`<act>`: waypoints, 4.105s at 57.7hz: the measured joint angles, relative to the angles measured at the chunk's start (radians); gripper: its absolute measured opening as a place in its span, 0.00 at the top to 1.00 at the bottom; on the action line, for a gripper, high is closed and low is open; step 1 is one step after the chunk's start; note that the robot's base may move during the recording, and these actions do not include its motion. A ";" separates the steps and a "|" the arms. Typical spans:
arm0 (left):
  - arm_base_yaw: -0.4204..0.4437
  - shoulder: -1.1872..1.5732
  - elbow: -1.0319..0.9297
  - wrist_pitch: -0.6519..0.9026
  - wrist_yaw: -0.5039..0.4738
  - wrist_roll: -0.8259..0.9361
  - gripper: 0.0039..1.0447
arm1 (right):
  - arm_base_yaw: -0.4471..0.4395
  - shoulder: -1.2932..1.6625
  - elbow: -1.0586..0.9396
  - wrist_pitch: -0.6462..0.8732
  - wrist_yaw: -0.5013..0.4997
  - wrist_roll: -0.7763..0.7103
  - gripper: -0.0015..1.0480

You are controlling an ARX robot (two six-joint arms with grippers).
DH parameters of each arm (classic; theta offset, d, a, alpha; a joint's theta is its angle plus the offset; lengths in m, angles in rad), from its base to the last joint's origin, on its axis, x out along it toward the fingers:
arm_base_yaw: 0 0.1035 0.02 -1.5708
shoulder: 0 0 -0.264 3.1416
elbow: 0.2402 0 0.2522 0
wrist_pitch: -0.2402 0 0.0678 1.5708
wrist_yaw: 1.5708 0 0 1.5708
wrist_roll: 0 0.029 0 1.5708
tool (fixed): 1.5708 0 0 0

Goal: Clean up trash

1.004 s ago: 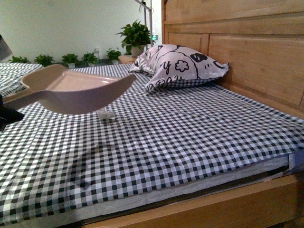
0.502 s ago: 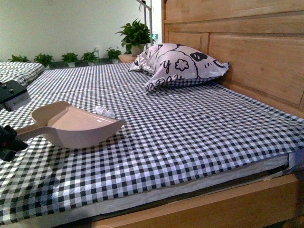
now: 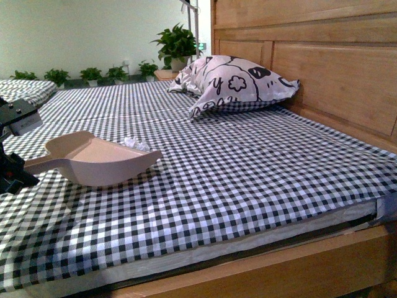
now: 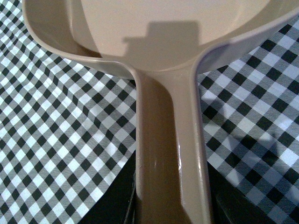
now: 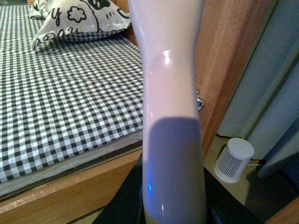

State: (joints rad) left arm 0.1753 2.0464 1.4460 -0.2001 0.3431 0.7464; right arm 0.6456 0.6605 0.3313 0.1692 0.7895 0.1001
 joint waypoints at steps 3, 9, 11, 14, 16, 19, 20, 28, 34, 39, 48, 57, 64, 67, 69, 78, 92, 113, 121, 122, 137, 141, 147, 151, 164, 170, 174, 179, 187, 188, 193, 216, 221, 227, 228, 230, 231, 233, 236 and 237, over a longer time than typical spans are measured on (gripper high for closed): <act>0.004 0.006 0.008 -0.018 -0.003 0.012 0.75 | 0.000 0.000 0.000 0.000 0.000 0.000 0.82; 0.014 0.019 0.010 -0.041 -0.014 0.039 0.75 | 0.000 0.000 0.000 0.000 0.000 0.000 0.82; 0.016 0.023 0.010 -0.047 -0.019 0.045 0.75 | 0.000 0.000 0.000 0.000 0.000 0.000 0.82; 0.019 0.030 0.010 -0.049 -0.023 0.055 0.75 | 0.000 0.000 0.000 0.000 0.000 0.000 0.82; 0.022 0.033 0.010 -0.047 -0.021 0.056 0.75 | 0.000 0.000 0.000 0.000 0.000 0.000 0.82; 0.024 0.035 0.010 -0.043 -0.019 0.056 0.75 | 0.000 0.000 0.000 0.000 0.000 0.000 0.82; 0.024 0.035 0.010 -0.042 -0.018 0.056 0.75 | 0.000 0.000 0.000 0.000 0.000 0.000 0.82; 0.029 0.039 0.014 -0.027 -0.023 0.061 0.75 | 0.000 0.000 0.000 0.000 0.000 0.000 0.82; 0.029 0.049 0.026 -0.027 -0.021 0.059 0.75 | 0.000 0.000 0.000 0.000 0.000 0.000 0.82; 0.030 0.053 0.034 -0.029 -0.018 0.057 0.75 | 0.000 0.000 0.000 0.000 0.000 0.000 0.82; 0.029 0.055 0.041 -0.029 -0.018 0.053 0.75 | 0.000 0.000 0.000 0.000 0.000 0.000 0.82; 0.030 0.068 0.042 -0.030 -0.018 0.053 0.75 | 0.000 0.000 0.000 0.000 0.000 0.000 0.82; 0.034 0.074 0.042 -0.041 -0.016 0.053 0.75 | 0.000 0.000 0.000 0.000 0.000 0.000 0.82; 0.035 0.075 0.042 -0.042 -0.015 0.053 0.75 | 0.000 0.000 0.000 0.000 0.000 0.000 0.82; 0.035 0.076 0.042 -0.042 -0.014 0.053 0.75 | 0.000 0.000 0.000 0.000 0.000 0.000 0.82; 0.035 0.076 0.042 -0.042 -0.014 0.053 0.75 | 0.000 0.000 0.000 0.000 0.000 0.000 0.82; 0.035 0.076 0.042 -0.042 -0.014 0.053 0.75 | 0.000 0.000 0.000 0.000 0.000 0.000 0.82; 0.036 0.076 0.042 -0.042 -0.014 0.053 0.75 | -0.077 0.094 0.088 -0.207 -0.160 0.045 0.82; 0.036 0.076 0.042 -0.042 -0.015 0.053 0.75 | -0.256 0.429 0.257 -0.103 -0.387 -0.011 0.82; 0.036 0.076 0.042 -0.042 -0.014 0.053 0.75 | -0.273 0.484 0.285 -0.076 -0.399 -0.032 0.82; 0.036 0.076 0.042 -0.042 -0.014 0.053 0.75 | -0.327 1.073 0.656 0.036 -0.499 -0.208 0.82; 0.036 0.076 0.042 -0.042 -0.013 0.053 0.75 | -0.327 1.194 0.785 0.042 -0.493 -0.254 0.82; 0.036 0.076 0.042 -0.042 -0.013 0.053 0.75 | -0.322 1.342 0.983 0.025 -0.447 -0.302 0.82; 0.036 0.076 0.042 -0.042 -0.014 0.053 0.75 | -0.314 1.410 1.088 0.012 -0.443 -0.314 0.82; 0.036 0.076 0.042 -0.042 -0.014 0.053 0.75 | -0.228 1.609 1.442 -0.061 -0.485 -0.406 0.82; 0.036 0.076 0.042 -0.042 -0.014 0.053 0.75 | -0.179 1.695 1.602 -0.095 -0.509 -0.465 0.82; 0.036 0.076 0.042 -0.042 -0.013 0.053 0.75 | -0.146 1.757 1.714 -0.115 -0.512 -0.522 0.82; 0.036 0.076 0.042 -0.042 -0.014 0.053 0.75 | -0.110 1.835 1.838 -0.134 -0.512 -0.619 0.82; 0.036 0.076 0.042 -0.042 -0.013 0.053 0.75 | -0.077 1.944 1.990 -0.178 -0.485 -0.760 0.82; 0.036 0.076 0.042 -0.042 -0.014 0.053 0.75 | -0.074 1.965 2.020 -0.189 -0.477 -0.776 0.82; 0.036 0.076 0.042 -0.042 -0.013 0.053 0.75 | -0.068 2.086 2.193 -0.265 -0.425 -0.859 0.82; 0.036 0.076 0.042 -0.042 -0.013 0.053 0.75 | -0.087 2.274 2.493 -0.437 -0.336 -0.950 0.82; 0.036 0.076 0.042 -0.042 -0.013 0.053 0.75 | -0.089 2.280 2.526 -0.476 -0.321 -0.949 0.82; 0.036 0.076 0.042 -0.042 -0.013 0.053 0.75 | -0.088 2.280 2.548 -0.511 -0.320 -0.945 0.82; 0.036 0.076 0.042 -0.042 -0.013 0.053 0.75 | -0.087 2.280 2.551 -0.520 -0.320 -0.944 0.82; 0.036 0.076 0.042 -0.042 -0.014 0.053 0.75 | -0.087 2.280 2.554 -0.534 -0.324 -0.941 0.82; 0.036 0.076 0.042 -0.042 -0.013 0.053 0.75 | -0.085 2.280 2.556 -0.548 -0.328 -0.935 0.82; 0.036 0.076 0.042 -0.042 -0.013 0.053 0.75 | -0.084 2.280 2.557 -0.557 -0.330 -0.935 0.82; 0.036 0.076 0.042 -0.042 -0.014 0.053 0.75 | -0.079 2.281 2.559 -0.604 -0.342 -0.930 0.82; 0.036 0.076 0.042 -0.042 -0.014 0.053 0.75 | -0.076 2.283 2.559 -0.626 -0.346 -0.927 0.82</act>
State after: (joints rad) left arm 0.2115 2.1227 1.4883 -0.2424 0.3294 0.7994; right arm 0.5701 2.9437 2.8899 -0.4564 0.4438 -0.8265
